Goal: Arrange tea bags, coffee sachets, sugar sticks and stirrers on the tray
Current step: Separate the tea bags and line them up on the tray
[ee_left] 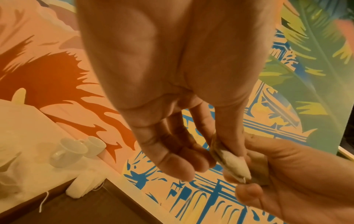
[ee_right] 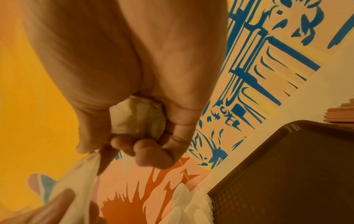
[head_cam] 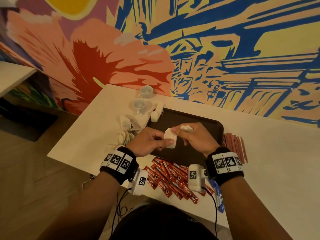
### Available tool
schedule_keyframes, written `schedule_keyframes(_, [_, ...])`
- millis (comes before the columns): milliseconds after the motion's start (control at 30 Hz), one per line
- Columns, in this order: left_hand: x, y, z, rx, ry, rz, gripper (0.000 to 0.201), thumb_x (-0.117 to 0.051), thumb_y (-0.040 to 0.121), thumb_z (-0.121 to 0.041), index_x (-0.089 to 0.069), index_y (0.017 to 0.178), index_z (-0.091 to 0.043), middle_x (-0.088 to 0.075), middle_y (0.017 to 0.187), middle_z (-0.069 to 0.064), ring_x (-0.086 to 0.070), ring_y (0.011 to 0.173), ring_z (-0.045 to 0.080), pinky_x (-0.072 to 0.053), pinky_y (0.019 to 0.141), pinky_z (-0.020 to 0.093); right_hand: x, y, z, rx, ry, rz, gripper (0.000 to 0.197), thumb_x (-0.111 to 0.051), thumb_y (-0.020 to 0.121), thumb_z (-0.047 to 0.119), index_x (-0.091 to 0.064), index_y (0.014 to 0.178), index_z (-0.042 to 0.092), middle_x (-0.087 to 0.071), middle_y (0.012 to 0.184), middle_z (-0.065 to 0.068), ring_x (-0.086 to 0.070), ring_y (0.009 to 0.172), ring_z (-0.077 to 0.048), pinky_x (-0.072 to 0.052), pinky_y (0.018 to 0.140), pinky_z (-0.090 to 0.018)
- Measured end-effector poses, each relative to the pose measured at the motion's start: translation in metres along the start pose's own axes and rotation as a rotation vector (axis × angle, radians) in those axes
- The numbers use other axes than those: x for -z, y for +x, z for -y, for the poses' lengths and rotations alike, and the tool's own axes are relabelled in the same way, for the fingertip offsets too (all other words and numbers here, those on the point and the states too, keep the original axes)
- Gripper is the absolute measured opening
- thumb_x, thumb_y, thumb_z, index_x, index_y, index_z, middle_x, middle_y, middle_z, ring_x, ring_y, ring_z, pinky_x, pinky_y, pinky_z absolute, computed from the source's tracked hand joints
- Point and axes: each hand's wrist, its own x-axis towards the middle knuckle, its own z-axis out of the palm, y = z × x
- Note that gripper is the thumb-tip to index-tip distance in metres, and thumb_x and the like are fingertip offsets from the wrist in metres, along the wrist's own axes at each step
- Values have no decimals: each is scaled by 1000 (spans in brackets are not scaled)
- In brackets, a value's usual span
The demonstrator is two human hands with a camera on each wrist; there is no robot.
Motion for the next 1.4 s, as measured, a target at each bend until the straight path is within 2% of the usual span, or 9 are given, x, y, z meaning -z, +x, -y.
schedule_keyframes(167, [35,20,11,78,68,-51,18,-71,92,-29,-77,94,-13,-74,84,1,-66,67,1,-47,62,8,7,18,-5,-126,-17,-59,29,-43,107,41,-65,122,30,-57,88,18,-56,63,-2,-51,66,-22])
schedule_keyframes(367, [90,73,48,179,93,-185,20,-70,92,-26,-74,105,-11,-74,98,10,-71,87,23,-59,72,27,5,42,-28,-318,131,-66,30,-32,110,32,-60,120,26,-46,77,1,-49,69,-16,-53,70,-34])
schedule_keyframes(533, [115,124,89,257,320,-101,10,-65,91,-19,-70,98,-14,-72,97,8,-70,87,27,-59,75,40,-2,64,-41,-460,98,-57,33,-34,110,25,-66,116,22,-54,92,-6,-57,84,-19,-57,79,-35])
schedule_keyframes(633, [116,152,105,232,538,-13,15,-62,92,-20,-73,100,-14,-69,100,6,-64,91,27,-45,68,31,-7,77,-47,-523,132,-46,34,-35,109,19,-69,111,21,-56,112,-6,-61,94,-21,-57,93,-42])
schedule_keyframes(733, [113,179,118,240,668,87,21,-58,92,-19,-73,104,-10,-70,107,10,-63,99,31,-49,79,35,-13,92,-49,-590,283,-61,34,-36,105,8,-68,101,19,-53,117,1,-60,101,-23,-54,100,-44])
schedule_keyframes(1000, [101,233,148,254,781,277,35,-59,93,-17,-67,127,-18,-61,133,12,-60,118,32,-49,95,35,-36,134,-77,-685,171,-139,32,-51,101,4,-61,131,10,-58,130,-8,-63,110,-25,-56,98,-43])
schedule_keyframes(1100, [103,247,155,236,798,308,40,-59,92,-10,-65,130,-21,-56,140,11,-57,123,31,-47,96,34,-43,146,-86,-664,86,-192,29,-60,98,9,-65,127,11,-65,120,-5,-65,109,-23,-57,93,-36])
schedule_keyframes(1267, [108,266,157,178,838,317,37,-56,90,-5,-65,121,-23,-64,127,12,-62,111,31,-49,83,33,-50,161,-100,-650,10,-202,28,-67,95,16,-67,123,16,-68,111,1,-65,97,-14,-56,88,-30])
schedule_keyframes(1400, [111,275,159,152,816,276,32,-53,93,-11,-64,120,-25,-66,119,10,-63,104,30,-54,89,40,-58,176,-108,-659,27,-188,30,-70,93,13,-66,123,15,-67,114,1,-67,95,-13,-53,78,-22])
